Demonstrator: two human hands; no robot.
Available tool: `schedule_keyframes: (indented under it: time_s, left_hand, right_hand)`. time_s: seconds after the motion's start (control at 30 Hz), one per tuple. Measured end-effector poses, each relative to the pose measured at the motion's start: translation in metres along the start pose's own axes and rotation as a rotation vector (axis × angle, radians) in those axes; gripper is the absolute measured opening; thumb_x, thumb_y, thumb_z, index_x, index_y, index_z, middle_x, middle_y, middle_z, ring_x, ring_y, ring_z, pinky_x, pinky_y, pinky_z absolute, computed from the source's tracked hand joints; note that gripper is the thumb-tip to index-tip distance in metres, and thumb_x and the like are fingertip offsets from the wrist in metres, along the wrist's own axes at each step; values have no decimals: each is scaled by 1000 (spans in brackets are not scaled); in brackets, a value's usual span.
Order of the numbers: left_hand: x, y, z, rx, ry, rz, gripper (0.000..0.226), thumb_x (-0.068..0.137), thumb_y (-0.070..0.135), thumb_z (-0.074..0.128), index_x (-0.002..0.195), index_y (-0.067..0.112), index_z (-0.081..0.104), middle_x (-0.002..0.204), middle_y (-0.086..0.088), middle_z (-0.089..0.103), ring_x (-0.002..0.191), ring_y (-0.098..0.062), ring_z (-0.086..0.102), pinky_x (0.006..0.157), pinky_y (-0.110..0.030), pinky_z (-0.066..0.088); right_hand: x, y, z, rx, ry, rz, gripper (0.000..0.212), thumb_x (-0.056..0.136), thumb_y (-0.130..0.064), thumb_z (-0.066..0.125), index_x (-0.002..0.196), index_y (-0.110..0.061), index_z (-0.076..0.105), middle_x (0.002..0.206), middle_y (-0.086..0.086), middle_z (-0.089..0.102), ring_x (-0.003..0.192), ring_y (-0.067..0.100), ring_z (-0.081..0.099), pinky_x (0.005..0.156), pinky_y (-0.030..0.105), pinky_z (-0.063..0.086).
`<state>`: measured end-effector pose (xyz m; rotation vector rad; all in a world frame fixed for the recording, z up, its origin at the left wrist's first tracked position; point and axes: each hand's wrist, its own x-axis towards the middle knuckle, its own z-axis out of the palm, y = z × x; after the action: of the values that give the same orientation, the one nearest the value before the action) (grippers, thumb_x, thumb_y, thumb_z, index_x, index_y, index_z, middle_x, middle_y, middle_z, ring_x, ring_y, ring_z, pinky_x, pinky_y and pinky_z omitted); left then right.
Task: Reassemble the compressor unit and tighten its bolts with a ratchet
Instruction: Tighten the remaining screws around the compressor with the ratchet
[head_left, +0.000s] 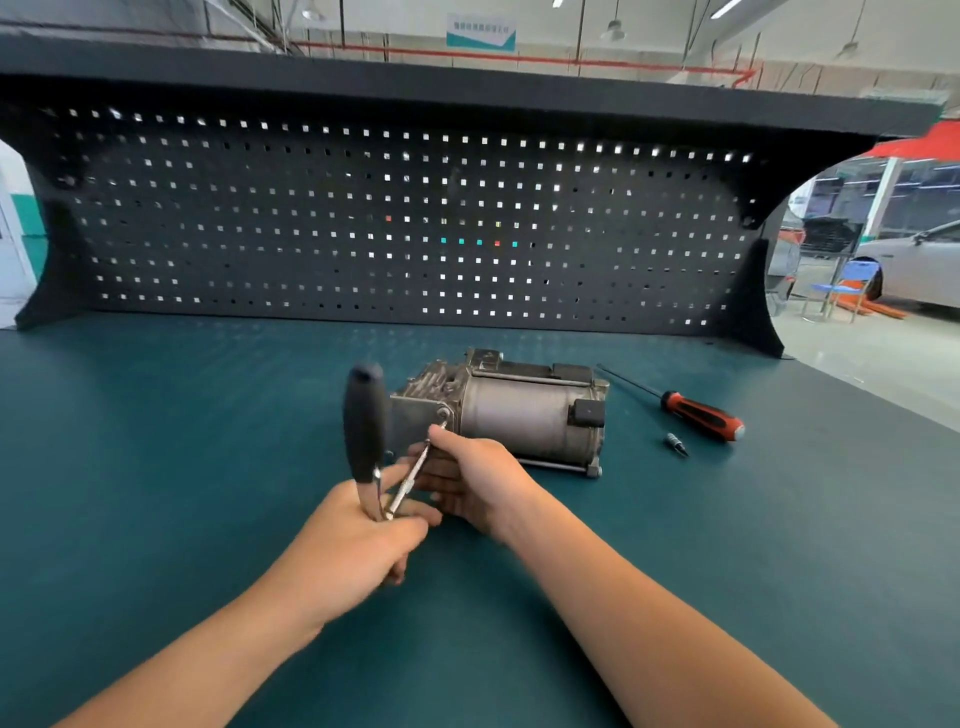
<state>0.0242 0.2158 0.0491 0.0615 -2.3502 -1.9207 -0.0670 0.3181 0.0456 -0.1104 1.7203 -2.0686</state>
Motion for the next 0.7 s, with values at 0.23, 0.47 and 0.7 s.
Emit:
schedule_keyframes:
  time_s: [0.23, 0.47, 0.7]
  left_hand:
    - [-5, -8, -1, -365, 40, -110, 34, 88, -7, 48, 96, 20, 67, 77, -4, 73, 38, -5, 44, 38, -16, 40]
    - [-1, -12, -5, -432, 0, -144, 35, 88, -6, 47, 95, 20, 70, 75, -4, 72, 38, -5, 42, 38, -16, 39]
    - [1, -13, -6, -465, -5, -147, 35, 88, -6, 47, 95, 17, 72, 74, -6, 71, 39, -5, 42, 38, -17, 40]
  right_hand:
    - [-4, 3, 5, -36, 3, -75, 22, 95, -27, 51, 79, -14, 59, 58, -6, 68, 49, 4, 62, 48, 16, 39]
    - [-3, 5, 5, -43, 45, -145, 21, 93, -26, 53, 77, -13, 59, 58, -5, 67, 47, 4, 61, 51, 18, 39]
    - [-5, 6, 8, -65, 100, -185, 23, 92, -25, 55, 72, -13, 59, 56, -4, 66, 46, 6, 60, 50, 19, 39]
